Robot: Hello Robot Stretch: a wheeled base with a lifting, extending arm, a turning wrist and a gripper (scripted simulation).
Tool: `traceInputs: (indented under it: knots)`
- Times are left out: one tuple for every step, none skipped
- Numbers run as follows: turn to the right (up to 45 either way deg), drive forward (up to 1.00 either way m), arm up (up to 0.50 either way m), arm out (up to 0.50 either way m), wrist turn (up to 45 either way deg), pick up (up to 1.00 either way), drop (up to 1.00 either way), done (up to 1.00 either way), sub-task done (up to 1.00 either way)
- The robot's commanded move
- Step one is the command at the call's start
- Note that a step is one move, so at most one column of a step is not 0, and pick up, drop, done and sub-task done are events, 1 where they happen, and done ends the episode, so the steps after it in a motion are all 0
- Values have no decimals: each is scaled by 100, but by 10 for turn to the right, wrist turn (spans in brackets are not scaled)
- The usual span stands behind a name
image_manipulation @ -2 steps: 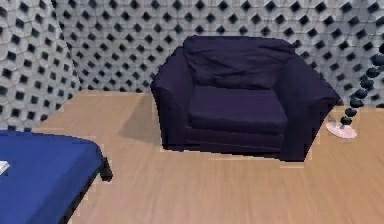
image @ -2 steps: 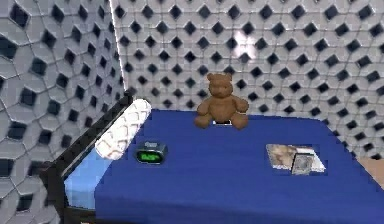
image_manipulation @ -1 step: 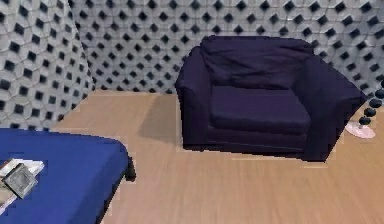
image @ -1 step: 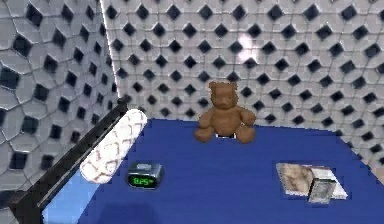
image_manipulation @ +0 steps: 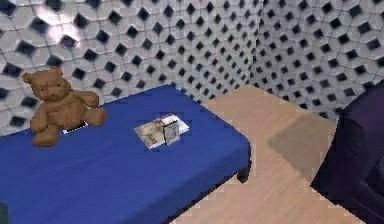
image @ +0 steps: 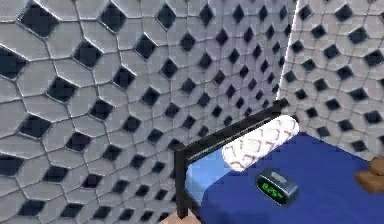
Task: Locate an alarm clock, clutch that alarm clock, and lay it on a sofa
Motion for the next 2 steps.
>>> traceInputs:
  knots:
    - [-450, 0, 0, 0, 0, 0, 0, 0, 0]
    - [-450, 0, 0, 0, 0, 0, 0, 0, 0]
